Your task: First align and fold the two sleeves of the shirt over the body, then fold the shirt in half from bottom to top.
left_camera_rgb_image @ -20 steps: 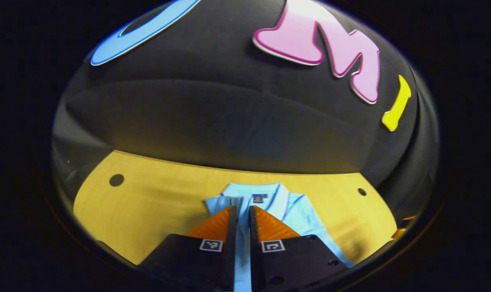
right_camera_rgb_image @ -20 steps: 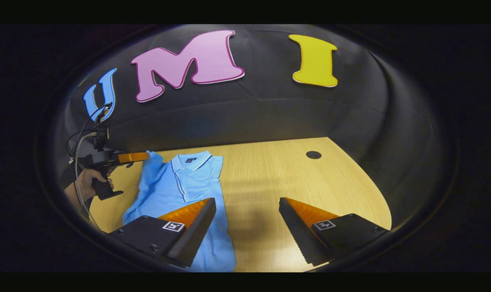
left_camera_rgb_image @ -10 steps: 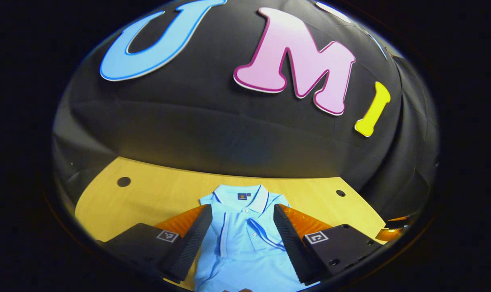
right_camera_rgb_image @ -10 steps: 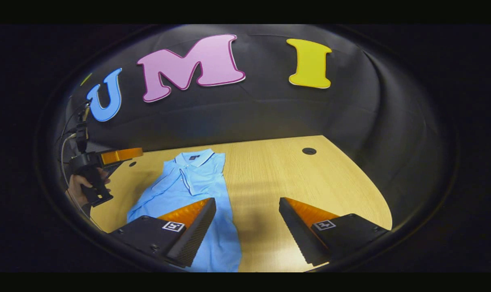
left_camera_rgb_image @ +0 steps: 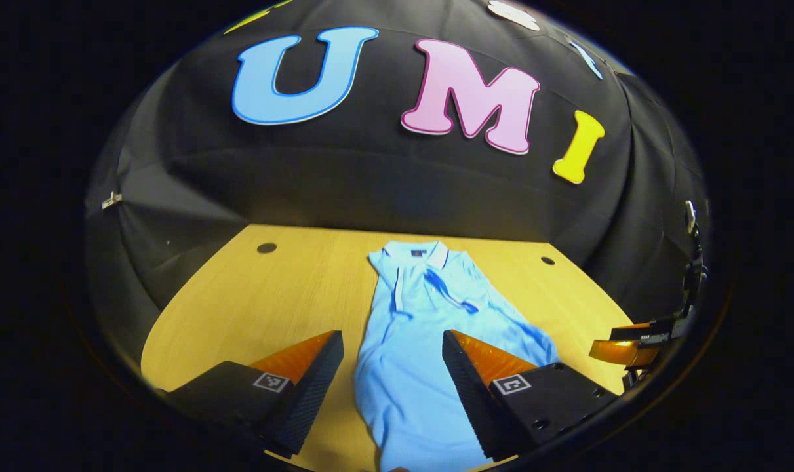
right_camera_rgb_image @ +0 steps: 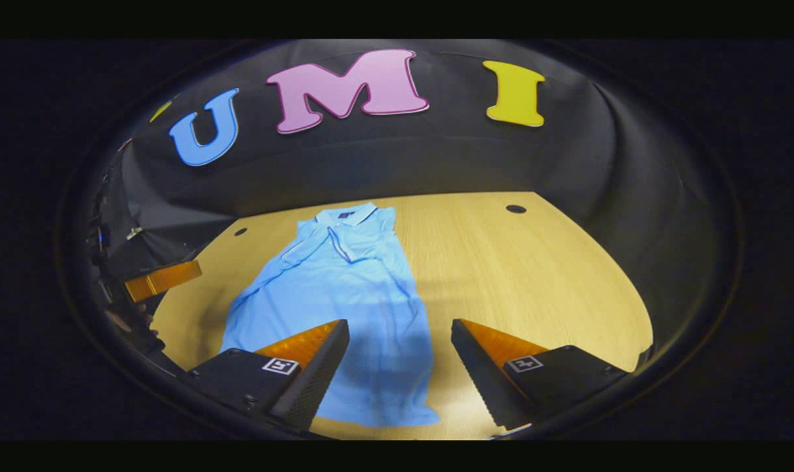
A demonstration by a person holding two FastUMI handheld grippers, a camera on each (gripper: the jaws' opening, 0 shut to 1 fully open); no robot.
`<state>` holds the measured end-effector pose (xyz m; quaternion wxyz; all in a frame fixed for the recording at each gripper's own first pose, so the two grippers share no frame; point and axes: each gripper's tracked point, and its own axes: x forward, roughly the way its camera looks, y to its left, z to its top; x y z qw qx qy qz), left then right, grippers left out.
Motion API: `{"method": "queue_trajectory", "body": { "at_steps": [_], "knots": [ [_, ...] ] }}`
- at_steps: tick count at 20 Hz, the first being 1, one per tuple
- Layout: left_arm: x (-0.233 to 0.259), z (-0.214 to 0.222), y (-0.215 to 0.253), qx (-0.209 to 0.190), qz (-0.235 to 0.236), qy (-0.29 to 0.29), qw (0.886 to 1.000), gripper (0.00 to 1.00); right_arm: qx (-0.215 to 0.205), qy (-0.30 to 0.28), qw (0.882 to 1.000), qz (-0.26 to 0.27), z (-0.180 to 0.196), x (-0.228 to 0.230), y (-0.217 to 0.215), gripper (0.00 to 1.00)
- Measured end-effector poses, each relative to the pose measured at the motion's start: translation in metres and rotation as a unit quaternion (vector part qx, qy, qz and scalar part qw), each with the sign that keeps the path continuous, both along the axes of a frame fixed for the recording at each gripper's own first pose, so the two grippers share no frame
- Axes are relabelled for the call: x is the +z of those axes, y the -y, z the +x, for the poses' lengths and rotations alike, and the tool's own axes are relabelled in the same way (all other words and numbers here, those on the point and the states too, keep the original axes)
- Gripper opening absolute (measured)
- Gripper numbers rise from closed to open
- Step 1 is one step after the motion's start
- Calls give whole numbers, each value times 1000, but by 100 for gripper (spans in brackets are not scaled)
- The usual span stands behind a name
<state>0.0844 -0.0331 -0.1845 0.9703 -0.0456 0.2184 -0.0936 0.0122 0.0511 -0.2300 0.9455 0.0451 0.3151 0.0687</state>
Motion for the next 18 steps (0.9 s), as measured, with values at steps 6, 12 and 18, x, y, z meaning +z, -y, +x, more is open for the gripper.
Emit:
{"method": "queue_trajectory", "body": {
  "at_steps": [6,12,18],
  "knots": [
    [-74,-81,-10,-20,29,-77,996,97,10,-50,999,-12,-56,-51,-11,99],
    [-121,-114,-2,-29,53,-128,990,97,0,-89,996,-23,-91,-88,-9,99],
    [-145,-121,2,-14,91,-159,983,90,-3,-95,995,-36,-94,-98,0,96]
  ]
}}
